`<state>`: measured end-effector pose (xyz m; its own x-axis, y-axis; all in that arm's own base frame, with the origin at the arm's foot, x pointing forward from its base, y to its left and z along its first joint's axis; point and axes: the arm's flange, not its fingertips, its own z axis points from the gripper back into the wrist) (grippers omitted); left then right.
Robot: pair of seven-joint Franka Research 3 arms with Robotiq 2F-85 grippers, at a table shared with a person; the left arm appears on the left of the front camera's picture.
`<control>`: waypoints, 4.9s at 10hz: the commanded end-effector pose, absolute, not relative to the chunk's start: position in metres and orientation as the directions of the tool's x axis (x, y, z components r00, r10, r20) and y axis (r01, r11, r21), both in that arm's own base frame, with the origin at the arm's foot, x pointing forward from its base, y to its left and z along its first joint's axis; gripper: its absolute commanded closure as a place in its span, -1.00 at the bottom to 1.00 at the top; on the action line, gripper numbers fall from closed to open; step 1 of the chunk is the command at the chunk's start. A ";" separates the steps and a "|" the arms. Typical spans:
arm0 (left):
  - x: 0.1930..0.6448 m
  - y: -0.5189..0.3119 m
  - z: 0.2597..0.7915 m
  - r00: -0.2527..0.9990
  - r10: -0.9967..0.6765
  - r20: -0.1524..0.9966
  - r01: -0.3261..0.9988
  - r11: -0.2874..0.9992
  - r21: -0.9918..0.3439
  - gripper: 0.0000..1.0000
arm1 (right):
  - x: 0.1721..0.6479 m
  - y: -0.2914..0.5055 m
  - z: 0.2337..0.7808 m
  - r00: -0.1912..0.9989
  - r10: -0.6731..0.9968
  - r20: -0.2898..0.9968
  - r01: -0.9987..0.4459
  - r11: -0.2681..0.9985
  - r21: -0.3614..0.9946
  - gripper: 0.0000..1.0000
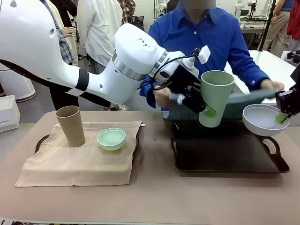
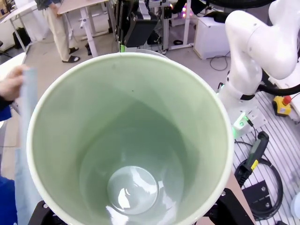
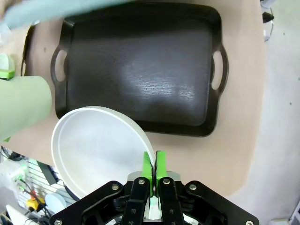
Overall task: Set up a tray with a mat and arrange the tableware.
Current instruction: Place the Picnic Bowl and Reusable plastic cup back onto the Handle tray in front of the human's position.
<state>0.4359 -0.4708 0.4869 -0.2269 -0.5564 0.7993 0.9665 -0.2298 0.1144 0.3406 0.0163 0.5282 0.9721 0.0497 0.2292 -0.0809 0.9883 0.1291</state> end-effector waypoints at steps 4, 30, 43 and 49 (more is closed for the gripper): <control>0.437 -0.471 0.488 -0.229 -0.548 0.805 0.966 -0.233 0.116 -0.57 | 0.343 0.016 0.528 0.969 0.048 0.241 -0.080 0.989 0.125 0.96; 0.519 -0.477 0.363 -0.315 -0.459 0.831 0.912 -0.390 0.131 -0.67 | 0.477 -0.008 0.384 0.983 0.095 0.160 -0.111 0.989 0.094 0.92; 0.537 -0.491 0.331 -0.311 -0.502 0.807 0.899 -0.432 0.078 -1.00 | 0.489 -0.012 0.351 0.990 0.080 0.113 -0.089 0.993 0.076 -1.00; 0.541 -0.457 0.331 -0.107 -0.656 0.747 0.954 -0.280 -0.109 -1.00 | 0.432 -0.037 0.398 0.996 0.042 0.083 -0.038 0.998 -0.045 -1.00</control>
